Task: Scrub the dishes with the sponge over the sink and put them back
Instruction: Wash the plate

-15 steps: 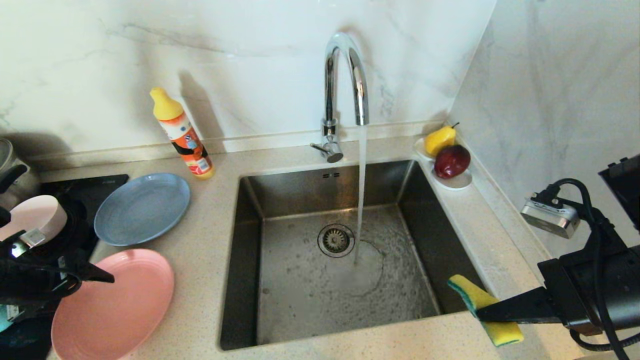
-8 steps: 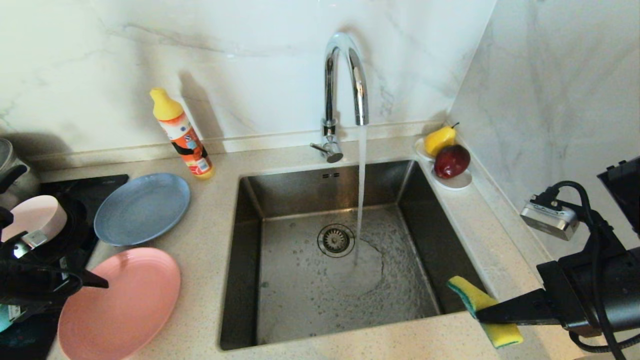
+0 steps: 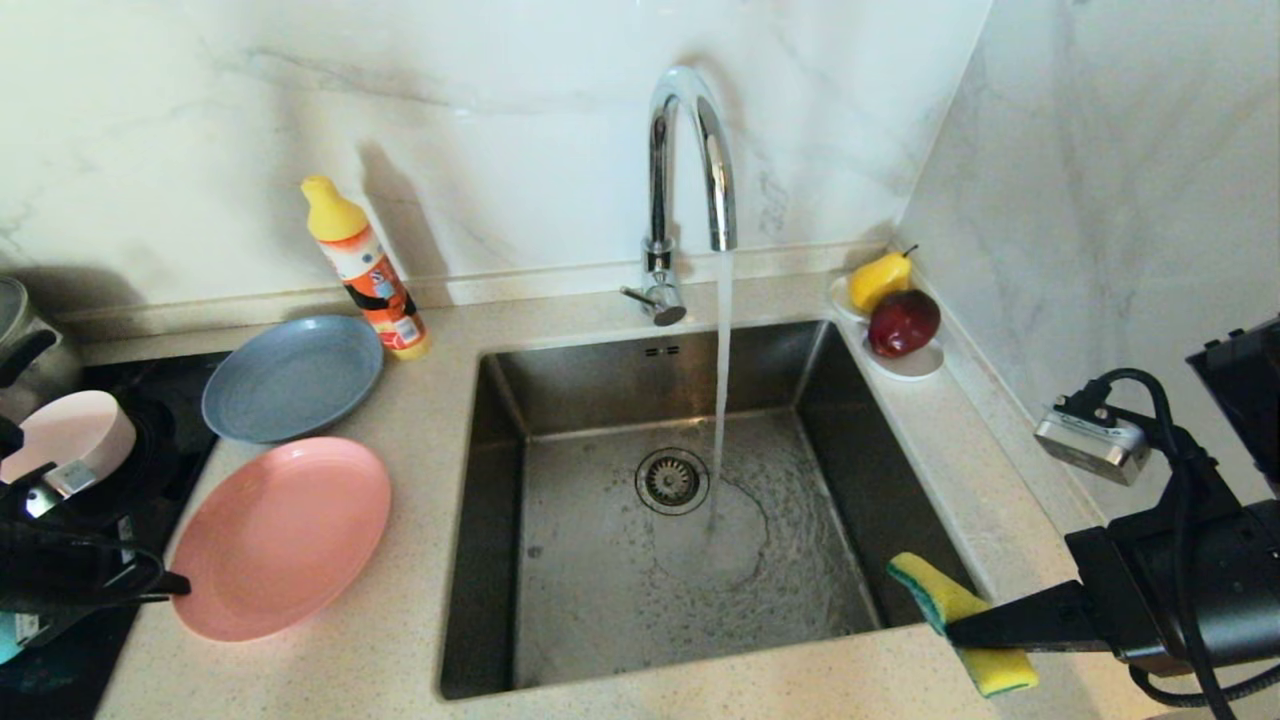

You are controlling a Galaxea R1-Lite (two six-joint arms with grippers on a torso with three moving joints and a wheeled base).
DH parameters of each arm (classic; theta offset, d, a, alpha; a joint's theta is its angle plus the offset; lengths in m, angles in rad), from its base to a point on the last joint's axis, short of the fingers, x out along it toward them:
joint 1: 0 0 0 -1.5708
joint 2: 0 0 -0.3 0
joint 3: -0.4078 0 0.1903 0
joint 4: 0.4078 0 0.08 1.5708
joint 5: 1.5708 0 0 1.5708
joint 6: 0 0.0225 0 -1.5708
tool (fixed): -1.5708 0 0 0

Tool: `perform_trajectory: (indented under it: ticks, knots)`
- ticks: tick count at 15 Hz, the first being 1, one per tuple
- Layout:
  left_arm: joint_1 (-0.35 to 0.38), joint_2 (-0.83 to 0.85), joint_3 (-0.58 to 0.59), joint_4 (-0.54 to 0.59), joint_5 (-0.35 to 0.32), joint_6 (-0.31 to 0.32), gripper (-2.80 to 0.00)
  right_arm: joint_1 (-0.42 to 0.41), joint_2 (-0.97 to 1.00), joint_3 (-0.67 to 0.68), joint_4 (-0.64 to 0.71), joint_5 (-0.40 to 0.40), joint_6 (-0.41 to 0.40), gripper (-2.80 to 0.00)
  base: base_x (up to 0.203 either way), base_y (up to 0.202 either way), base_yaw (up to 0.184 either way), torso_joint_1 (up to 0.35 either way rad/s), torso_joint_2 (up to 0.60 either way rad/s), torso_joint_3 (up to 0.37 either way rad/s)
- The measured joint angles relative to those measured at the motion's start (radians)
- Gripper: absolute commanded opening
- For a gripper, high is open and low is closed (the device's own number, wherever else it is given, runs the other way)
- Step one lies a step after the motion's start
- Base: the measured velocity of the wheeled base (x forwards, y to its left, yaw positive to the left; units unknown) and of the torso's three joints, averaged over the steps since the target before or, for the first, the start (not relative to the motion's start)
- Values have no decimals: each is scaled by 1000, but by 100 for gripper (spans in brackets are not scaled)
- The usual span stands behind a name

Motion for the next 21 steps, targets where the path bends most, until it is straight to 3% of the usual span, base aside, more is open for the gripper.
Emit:
perform_trajectory:
  ticks: [8, 15, 18, 21]
  knots:
    - [0, -92, 19, 44, -12, 25, -280, 0, 4, 2, -3, 3, 1, -280, 0, 0, 0, 0, 0, 0]
    - [-33, -413, -8, 309, -110, 126, -280, 1, 3, -10, -3, 3, 2, -280, 0, 0, 0, 0, 0, 0]
    - [-164, -522, -54, 402, -141, 117, -280, 1, -9, -1, -2, 5, 3, -280, 0, 0, 0, 0, 0, 0]
    - [-373, -544, -141, 408, -132, 10, -280, 1, -31, 2, -2, 5, 3, -280, 0, 0, 0, 0, 0, 0]
